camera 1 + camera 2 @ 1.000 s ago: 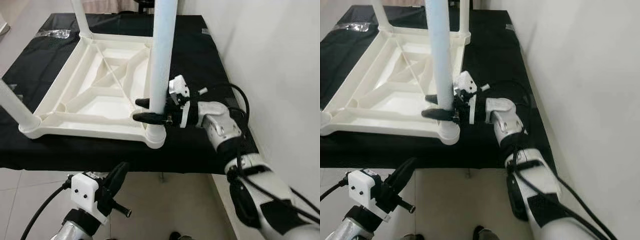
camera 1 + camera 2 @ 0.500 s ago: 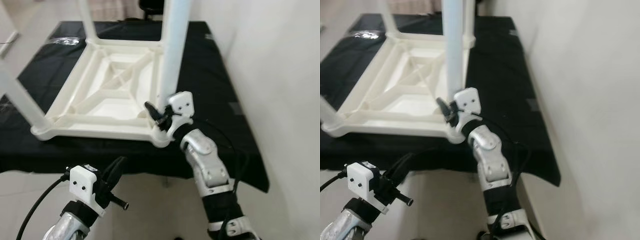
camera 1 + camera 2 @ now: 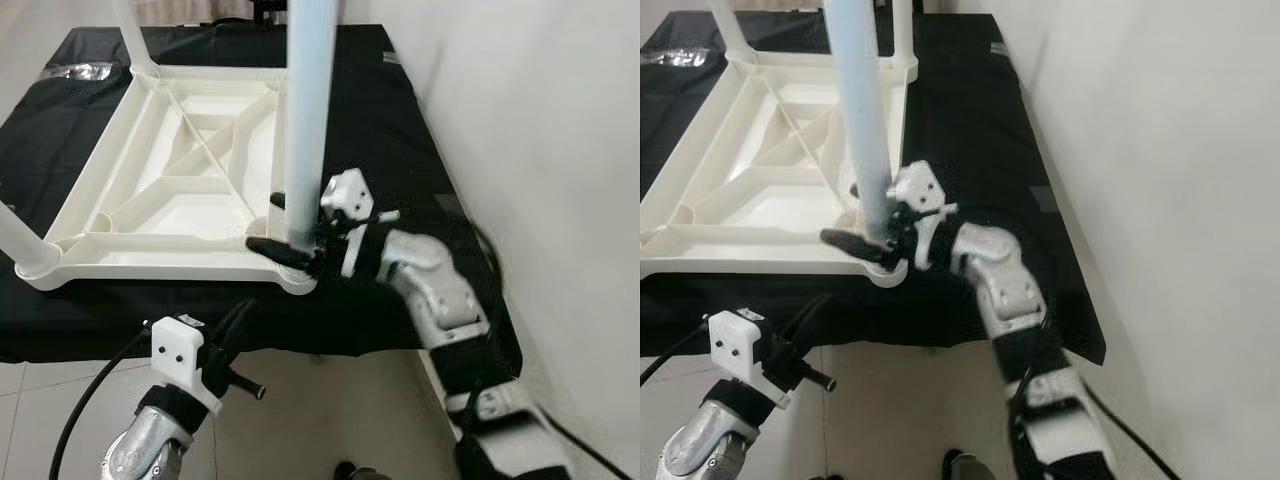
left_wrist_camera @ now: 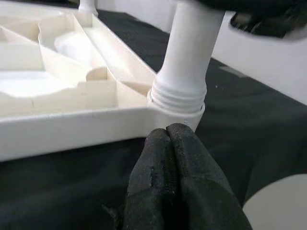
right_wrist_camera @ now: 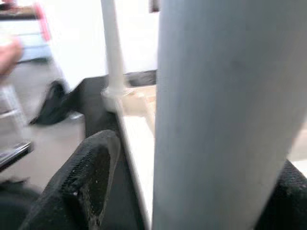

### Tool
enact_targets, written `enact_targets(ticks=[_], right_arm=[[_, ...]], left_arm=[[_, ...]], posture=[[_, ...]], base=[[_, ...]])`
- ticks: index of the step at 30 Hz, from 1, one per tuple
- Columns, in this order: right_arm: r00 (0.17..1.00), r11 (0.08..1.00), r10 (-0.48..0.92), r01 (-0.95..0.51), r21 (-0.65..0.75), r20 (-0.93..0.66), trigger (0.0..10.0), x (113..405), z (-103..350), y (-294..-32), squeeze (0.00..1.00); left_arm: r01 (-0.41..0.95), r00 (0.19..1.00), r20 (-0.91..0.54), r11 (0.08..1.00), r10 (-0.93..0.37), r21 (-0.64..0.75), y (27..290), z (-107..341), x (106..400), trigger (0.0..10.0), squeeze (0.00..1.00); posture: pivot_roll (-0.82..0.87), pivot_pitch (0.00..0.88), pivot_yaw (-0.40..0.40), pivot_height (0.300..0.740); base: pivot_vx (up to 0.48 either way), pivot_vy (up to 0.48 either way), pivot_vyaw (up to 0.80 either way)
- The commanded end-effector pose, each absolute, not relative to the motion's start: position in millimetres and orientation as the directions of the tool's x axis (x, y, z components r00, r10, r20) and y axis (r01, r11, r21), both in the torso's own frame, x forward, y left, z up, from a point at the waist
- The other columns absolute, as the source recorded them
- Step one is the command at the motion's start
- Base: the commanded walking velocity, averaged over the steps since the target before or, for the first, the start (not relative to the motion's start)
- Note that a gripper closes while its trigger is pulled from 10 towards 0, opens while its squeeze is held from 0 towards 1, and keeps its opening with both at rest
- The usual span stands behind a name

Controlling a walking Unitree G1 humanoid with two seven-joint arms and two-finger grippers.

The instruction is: Building children table

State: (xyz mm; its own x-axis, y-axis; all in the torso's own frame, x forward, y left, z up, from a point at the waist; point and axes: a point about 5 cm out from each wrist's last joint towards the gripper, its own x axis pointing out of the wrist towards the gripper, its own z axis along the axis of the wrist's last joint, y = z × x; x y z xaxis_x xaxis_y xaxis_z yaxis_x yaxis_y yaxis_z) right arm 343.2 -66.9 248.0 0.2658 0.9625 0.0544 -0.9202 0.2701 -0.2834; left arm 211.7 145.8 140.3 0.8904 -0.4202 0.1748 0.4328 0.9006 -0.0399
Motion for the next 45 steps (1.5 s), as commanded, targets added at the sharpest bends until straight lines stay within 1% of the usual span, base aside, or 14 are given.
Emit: enact_targets(ticks=[1, 5, 6, 19, 22, 24, 26, 27, 29, 36, 37, 38, 39, 45], right_arm=[[0.16, 0.158, 0.987, -0.953, -0.258, 0.017, 10.0, 346, 244, -70, 0.0], [0.129, 0.126, 0.992, -0.962, -0.241, 0.004, 10.0, 350, 244, -71, 0.0], [0.092, 0.088, 0.996, -0.975, -0.202, -0.011, 0.0, 356, 244, -72, 0.0], [0.109, 0.107, 0.994, -0.98, -0.167, 0.001, 0.0, 359, 241, -87, 0.0], [0.36, 0.362, 0.932, -0.916, -0.173, 0.045, 0.0, 355, 229, -103, 0.0], [0.36, 0.362, 0.932, -0.916, -0.173, 0.045, 0.0, 355, 229, -103, 0.0], [0.713, 0.711, 0.701, -0.7, -0.064, -0.015, 0.0, 334, 179, -75, 0.0], [0.811, 0.811, 0.58, -0.583, -0.036, -0.067, 0.0, 320, 160, -66, 0.0], [0.852, 0.858, 0.509, -0.514, -0.015, -0.123, 0.0, 307, 143, -55, 0.0], [0.82, 0.816, 0.565, -0.572, -0.085, -0.093, 0.0, 319, 149, -50, 0.0], [0.799, 0.796, 0.593, -0.601, -0.08, -0.099, 4.2, 321, 149, -47, 0.0], [0.771, 0.768, 0.631, -0.636, -0.07, -0.079, 10.0, 321, 154, -44, 0.0], [0.751, 0.748, 0.657, -0.66, -0.064, -0.064, 10.0, 321, 157, -41, 1.0], [0.521, 0.528, 0.845, -0.849, -0.03, 0.118, 10.0, 329, 199, -41, 1.0]], left_arm=[[0.437, 0.891, 0.151, 0.899, -0.427, -0.037, 145, 135, 209, 10.0, 0.0], [0.437, 0.892, 0.15, 0.899, -0.428, -0.035, 145, 134, 208, 10.0, 0.0], [0.437, 0.892, 0.145, 0.899, -0.429, -0.033, 146, 134, 206, 10.0, 0.0], [0.438, 0.892, 0.144, 0.898, -0.429, -0.033, 146, 134, 203, 10.0, 0.0], [0.438, 0.891, 0.148, 0.898, -0.429, -0.036, 145, 135, 202, 10.0, 0.0], [0.438, 0.891, 0.148, 0.898, -0.429, -0.036, 145, 135, 202, 10.0, 0.0], [0.439, 0.89, 0.152, 0.898, -0.429, -0.037, 147, 136, 202, 10.0, 0.0], [0.439, 0.89, 0.153, 0.898, -0.429, -0.037, 148, 136, 203, 10.0, 0.0], [0.442, 0.889, 0.152, 0.896, -0.432, -0.036, 148, 136, 204, 10.0, 0.0], [0.435, 0.893, 0.149, 0.9, -0.425, -0.039, 149, 132, 209, 10.0, 0.0], [0.433, 0.894, 0.15, 0.901, -0.423, -0.039, 149, 132, 209, 10.0, 0.0], [0.428, 0.896, 0.152, 0.903, -0.418, -0.035, 149, 132, 210, 10.0, 0.0], [0.424, 0.897, 0.154, 0.905, -0.415, -0.033, 149, 133, 210, 10.0, 0.0], [0.418, 0.9, 0.151, 0.908, -0.41, -0.029, 148, 132, 211, 10.0, 0.0]], posture=[[0.05, 0.202, -0.072, 0.74], [0.06, 0.205, -0.068, 0.74], [0.07, 0.213, -0.061, 0.74], [0.06, 0.231, -0.055, 0.74], [0.05, 0.243, -0.065, 0.74], [0.05, 0.243, -0.065, 0.74], [0.02, 0.258, -0.058, 0.74], [0.02, 0.258, -0.058, 0.74], [0.02, 0.247, -0.053, 0.74], [0.02, 0.216, -0.053, 0.74], [0.03, 0.21, -0.057, 0.74], [0.03, 0.206, -0.058, 0.74], [0.03, 0.206, -0.058, 0.74], [0.04, 0.191, -0.056, 0.74]], base=[[0.0, 0.0, 0.0], [0.0, 0.0, 0.0], [0.0, 0.0, 0.0], [0.0, 0.0, 0.0], [0.0, 0.0, 0.0], [0.0, 0.0, 0.0], [0.0, 0.0, 0.0], [0.0, 0.0, 0.0], [0.0, 0.0, 0.0], [0.0, 0.0, 0.0], [0.0, 0.0, 0.0], [0.0, 0.0, 0.0], [0.0, 0.0, 0.0], [0.0, 0.0, 0.0]])
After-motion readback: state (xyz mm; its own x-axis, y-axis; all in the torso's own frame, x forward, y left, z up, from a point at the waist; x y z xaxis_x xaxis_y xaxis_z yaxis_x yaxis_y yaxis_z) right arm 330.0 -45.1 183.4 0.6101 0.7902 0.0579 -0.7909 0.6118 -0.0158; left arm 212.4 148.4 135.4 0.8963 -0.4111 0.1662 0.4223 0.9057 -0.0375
